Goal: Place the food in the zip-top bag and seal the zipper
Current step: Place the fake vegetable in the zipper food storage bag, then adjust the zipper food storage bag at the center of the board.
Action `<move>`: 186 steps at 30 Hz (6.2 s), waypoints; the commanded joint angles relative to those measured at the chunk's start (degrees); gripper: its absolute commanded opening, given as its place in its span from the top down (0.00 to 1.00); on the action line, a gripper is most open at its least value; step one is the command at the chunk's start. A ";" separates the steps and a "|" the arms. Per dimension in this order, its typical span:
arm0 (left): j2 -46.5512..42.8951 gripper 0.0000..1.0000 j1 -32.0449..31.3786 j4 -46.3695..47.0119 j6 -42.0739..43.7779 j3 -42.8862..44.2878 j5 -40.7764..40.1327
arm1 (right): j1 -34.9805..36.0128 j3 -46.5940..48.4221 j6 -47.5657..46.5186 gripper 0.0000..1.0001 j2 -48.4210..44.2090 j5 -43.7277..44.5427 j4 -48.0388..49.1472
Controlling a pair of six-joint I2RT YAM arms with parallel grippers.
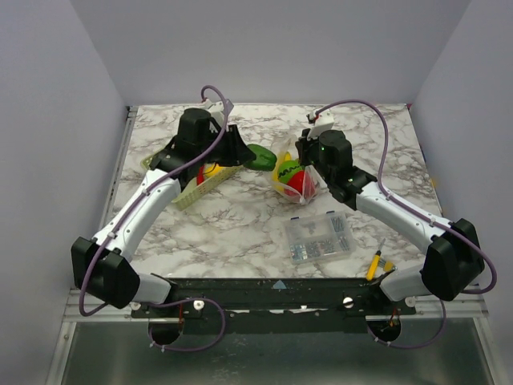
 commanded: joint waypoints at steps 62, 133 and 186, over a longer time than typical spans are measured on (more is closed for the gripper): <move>12.00 0.96 -9.61 -1.60 -3.41 1.78 -6.43 | 0.48 -0.09 0.31 1.00 -1.37 -0.09 1.24; -24.21 1.00 0.26 9.40 -31.04 -26.61 -0.96 | 19.44 18.06 17.89 0.49 3.98 -11.90 -32.00; -35.06 0.23 -7.16 7.10 13.44 -33.74 21.96 | 30.98 14.11 41.66 0.99 3.26 25.99 -27.24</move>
